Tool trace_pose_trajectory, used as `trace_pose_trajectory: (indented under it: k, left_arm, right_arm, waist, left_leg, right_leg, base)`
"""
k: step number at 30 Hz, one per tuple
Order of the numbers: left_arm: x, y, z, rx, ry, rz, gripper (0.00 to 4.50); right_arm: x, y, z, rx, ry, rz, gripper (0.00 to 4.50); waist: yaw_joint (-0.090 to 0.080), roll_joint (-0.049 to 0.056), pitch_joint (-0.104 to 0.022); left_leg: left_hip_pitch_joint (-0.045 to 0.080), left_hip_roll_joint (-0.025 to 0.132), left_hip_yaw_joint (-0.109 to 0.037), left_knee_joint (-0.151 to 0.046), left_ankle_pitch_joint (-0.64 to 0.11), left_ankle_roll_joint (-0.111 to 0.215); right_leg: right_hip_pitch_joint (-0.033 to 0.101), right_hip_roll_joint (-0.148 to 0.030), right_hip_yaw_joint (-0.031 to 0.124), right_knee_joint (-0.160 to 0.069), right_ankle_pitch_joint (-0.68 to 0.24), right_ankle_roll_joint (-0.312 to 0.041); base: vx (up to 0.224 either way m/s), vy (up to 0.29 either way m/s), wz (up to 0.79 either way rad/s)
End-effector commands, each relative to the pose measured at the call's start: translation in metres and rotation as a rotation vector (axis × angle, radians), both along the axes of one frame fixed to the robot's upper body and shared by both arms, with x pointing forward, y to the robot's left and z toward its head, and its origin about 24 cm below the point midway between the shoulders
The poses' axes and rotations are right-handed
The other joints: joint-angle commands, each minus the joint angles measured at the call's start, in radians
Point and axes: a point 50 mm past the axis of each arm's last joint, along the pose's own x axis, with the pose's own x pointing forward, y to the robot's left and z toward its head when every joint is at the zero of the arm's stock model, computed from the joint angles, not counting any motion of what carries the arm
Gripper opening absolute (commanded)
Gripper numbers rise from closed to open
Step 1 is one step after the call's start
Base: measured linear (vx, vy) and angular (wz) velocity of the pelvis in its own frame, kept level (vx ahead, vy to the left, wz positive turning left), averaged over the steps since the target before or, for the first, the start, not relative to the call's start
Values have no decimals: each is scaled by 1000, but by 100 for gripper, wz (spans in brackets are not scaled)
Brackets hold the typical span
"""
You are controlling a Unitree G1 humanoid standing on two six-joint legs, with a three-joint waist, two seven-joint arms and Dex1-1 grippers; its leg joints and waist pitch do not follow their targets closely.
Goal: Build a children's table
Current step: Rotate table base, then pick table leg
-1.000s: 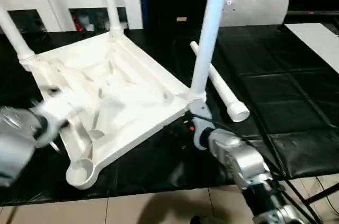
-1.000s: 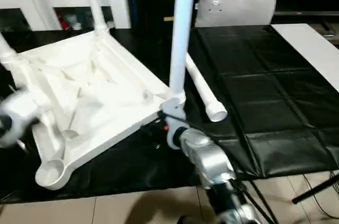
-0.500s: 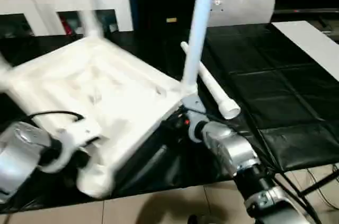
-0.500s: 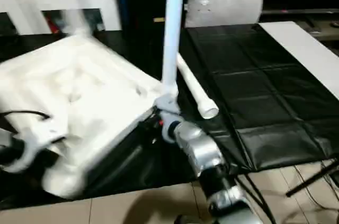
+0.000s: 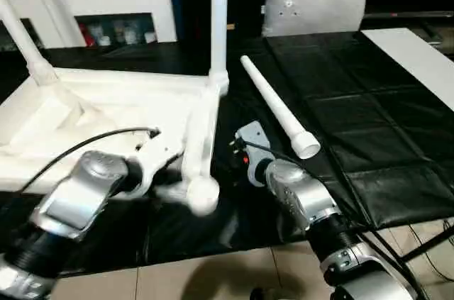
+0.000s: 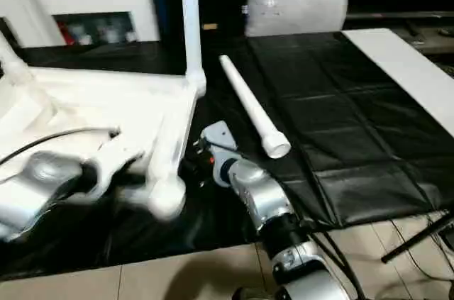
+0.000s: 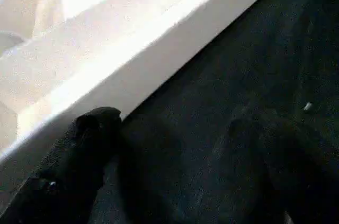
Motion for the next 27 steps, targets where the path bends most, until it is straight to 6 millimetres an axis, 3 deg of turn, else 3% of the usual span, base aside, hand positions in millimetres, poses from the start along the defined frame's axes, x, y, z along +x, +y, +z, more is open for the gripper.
trace_pose_trajectory:
  k: [1, 2, 7, 10, 16, 20, 21, 22, 27]
  left_arm:
    - [6, 2, 4, 10, -41, 23, 2]
    - [8, -2, 4, -21, -59, 25, 2]
    - [8, -16, 17, -166, -89, -21, 2]
    - [3, -19, 24, -217, -87, -52, 42]
    - [-12, -20, 31, -235, -59, -95, 53]
    - [-14, -19, 34, -234, -61, -96, 53]
    - [-16, -19, 35, -232, -59, -98, 53]
    - [-16, -19, 35, -232, -59, -98, 53]
    - [-20, -22, 36, -244, -42, -116, 53]
  right_arm:
    - [10, -6, 18, 8, -68, -38, 450]
    - [21, -16, 32, -5, -103, -111, 450]
    - [45, -47, 61, -116, -127, -273, 450]
    - [58, -63, 72, -203, -97, -323, 450]
    - [69, -86, 70, -232, 72, -360, 450]
    - [69, -97, 63, -268, 109, -407, 450]
    - [68, -103, 58, -280, 142, -426, 450]
    - [68, -103, 58, -280, 142, -426, 450]
    - [65, -106, 50, -273, 211, -395, 450]
  waist:
    - [8, 10, -79]
    - [10, 12, -77]
    - [27, 9, -78]
    - [38, 7, -79]
    - [40, -3, -81]
    - [40, -17, -80]
    - [41, -22, -85]
    - [42, -19, -85]
    - [36, -23, -75]
  left_leg:
    - [-8, 1, 11, -72, -217, 18]
    - [-8, 0, 13, -72, -207, 19]
    - [-3, -2, 17, -69, -200, 9]
    - [-2, -1, 17, -68, -204, 1]
    - [-10, -2, 19, -63, -183, 16]
    - [-19, -7, 24, -55, -159, 22]
    - [-24, -6, 23, -52, -135, 22]
    - [-24, -7, 23, -52, -132, 22]
    - [-23, -6, 22, -49, -208, 14]
  right_leg:
    - [63, -35, 40, -55, -354, -189]
    - [64, -33, 40, -55, -339, -195]
    - [63, -32, 41, -51, -348, -189]
    - [61, -32, 40, -45, -337, -197]
    - [66, -35, 40, -37, -306, -218]
    - [64, -35, 41, -39, -341, -200]
    - [67, -36, 41, -31, -330, -198]
    - [64, -34, 41, -30, -325, -198]
    - [54, -31, 35, -39, -424, -169]
  base:
    - [0, 0, 0]
    - [0, 0, 0]
    - [0, 0, 0]
    - [0, 0, 0]
    - [0, 0, 0]
    - [0, 0, 0]
    - [0, 0, 0]
    - [0, 0, 0]
    - [0, 0, 0]
